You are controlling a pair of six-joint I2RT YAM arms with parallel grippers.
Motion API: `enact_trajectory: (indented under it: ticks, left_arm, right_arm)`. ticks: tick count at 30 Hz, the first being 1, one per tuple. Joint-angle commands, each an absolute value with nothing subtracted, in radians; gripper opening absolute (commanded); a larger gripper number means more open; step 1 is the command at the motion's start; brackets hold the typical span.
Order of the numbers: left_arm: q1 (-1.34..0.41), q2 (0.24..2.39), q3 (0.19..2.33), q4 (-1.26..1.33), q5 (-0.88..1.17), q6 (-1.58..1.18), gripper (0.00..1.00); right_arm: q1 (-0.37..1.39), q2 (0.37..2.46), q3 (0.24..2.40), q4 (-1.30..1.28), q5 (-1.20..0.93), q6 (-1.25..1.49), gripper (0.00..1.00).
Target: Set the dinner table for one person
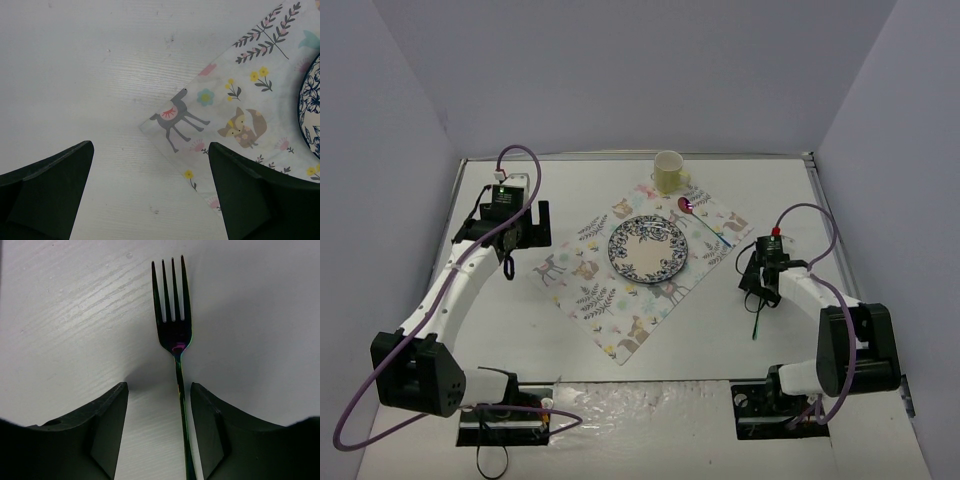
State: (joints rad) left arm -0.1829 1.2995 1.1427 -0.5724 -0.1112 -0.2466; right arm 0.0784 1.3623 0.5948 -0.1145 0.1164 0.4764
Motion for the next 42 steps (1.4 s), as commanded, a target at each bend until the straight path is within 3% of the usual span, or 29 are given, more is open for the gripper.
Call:
enact_trajectory:
  ticks: [1, 6, 11, 21, 31, 42]
  left_arm:
    - [-0.176, 1.266, 1.177, -0.544, -0.114, -0.251, 0.97]
    - [-0.176, 1.266, 1.175, -0.544, -0.115, -0.251, 0.97]
    - [-0.176, 1.265, 1.175, -0.543, -0.115, -0.252, 0.97]
    - [-0.178, 1.231, 1.180, -0.546, -0.121, -0.254, 0.97]
    - [-0.170, 1.114, 1.104, -0.552, -0.207, -0.255, 0.97]
    - [-0.156, 0.993, 1.008, -0.517, -0.384, -0.259, 0.97]
  right_arm:
    - [0.080, 1.408, 0.615, -0.116, 0.107, 0.498, 0.43]
    - [0.102, 1.424, 0.621, -0.115, 0.096, 0.488, 0.17]
    - [0.194, 1.405, 0.663, -0.134, 0.135, 0.466, 0.00]
    - [0.551, 1.447, 1.046, -0.229, 0.240, 0.375, 0.00]
    - [0.887, 1.835, 1.503, -0.281, 0.207, 0.256, 0.00]
    - [1.017, 2.045, 1.637, -0.308, 0.158, 0.176, 0.00]
